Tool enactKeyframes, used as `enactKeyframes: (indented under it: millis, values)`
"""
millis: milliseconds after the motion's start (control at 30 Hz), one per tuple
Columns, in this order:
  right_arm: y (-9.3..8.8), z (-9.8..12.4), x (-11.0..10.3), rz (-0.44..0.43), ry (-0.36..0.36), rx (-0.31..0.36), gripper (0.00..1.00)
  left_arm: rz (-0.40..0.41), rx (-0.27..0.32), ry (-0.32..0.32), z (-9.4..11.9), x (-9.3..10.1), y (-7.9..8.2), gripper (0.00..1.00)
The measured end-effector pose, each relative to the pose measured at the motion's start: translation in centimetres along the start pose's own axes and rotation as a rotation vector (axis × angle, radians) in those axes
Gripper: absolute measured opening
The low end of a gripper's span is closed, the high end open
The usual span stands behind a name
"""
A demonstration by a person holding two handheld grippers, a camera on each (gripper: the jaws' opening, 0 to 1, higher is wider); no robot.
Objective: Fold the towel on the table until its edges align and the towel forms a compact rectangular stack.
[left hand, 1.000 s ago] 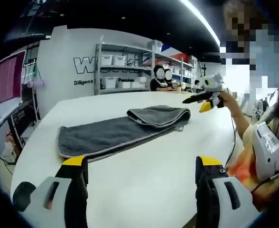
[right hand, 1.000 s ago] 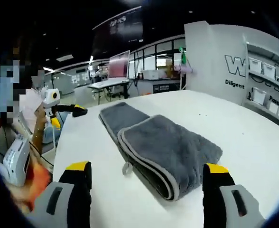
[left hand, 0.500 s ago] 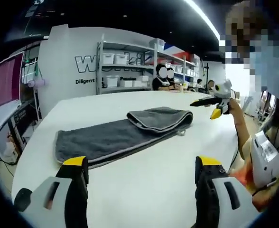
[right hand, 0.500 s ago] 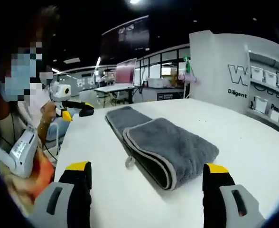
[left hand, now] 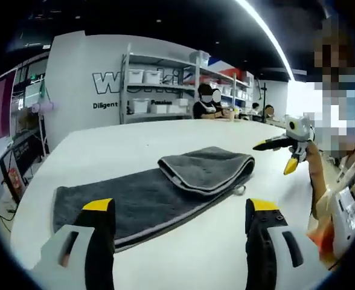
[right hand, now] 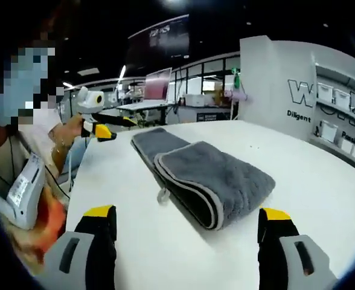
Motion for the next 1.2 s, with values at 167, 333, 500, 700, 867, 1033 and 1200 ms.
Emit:
enactKeyframes:
  millis: [167,333,500,700,867,1033,1200]
  values:
    - [0.1,-0.3,-0.6,-0.003,0.029,0.014,0.99,-0.038,-0.015,-0.032,-2.2,0.5,0.4,0.80]
    - [0.3,-0.2,-0.6,-0.006,0.026,0.023,0.99,-0.047,-0.044,-0.070,-4.7,0.9,0.7,0.80]
    - [0.3,-0.4,-1.0,0.003,0.039,0.030,0.99,-0.058,-0.084,-0.110,-6.4,0.8,0.5,0.77]
    - [0.4,-0.5,-1.3,0.005,0.051,0.044,0.99,-0.022,-0.116,-0.171,-8.1,1.1,0.1,0.71]
    - [0.5,-0.5,-1.6,0.009,0.064,0.056,0.99,-0.003,-0.144,-0.213,-8.9,1.4,-0.3,0.67]
    - [0.5,-0.6,-2.0,0.009,0.084,0.069,0.99,0.030,-0.168,-0.251,-9.5,1.7,-0.7,0.64]
    - [0.7,-0.4,-2.1,0.004,0.094,0.086,0.99,0.065,-0.192,-0.293,-10.2,2.3,-1.0,0.62]
Point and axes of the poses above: the point that each gripper's makers call its tool centre point, and the gripper's own axes: z roughly backward along the fingers, x roughly to its right, y roughly out of its top, the point moved 9 cm from there along z, roughly backward along the fingers, and after that the axes turned 2 degrees about -z, right-handed, at the moved point
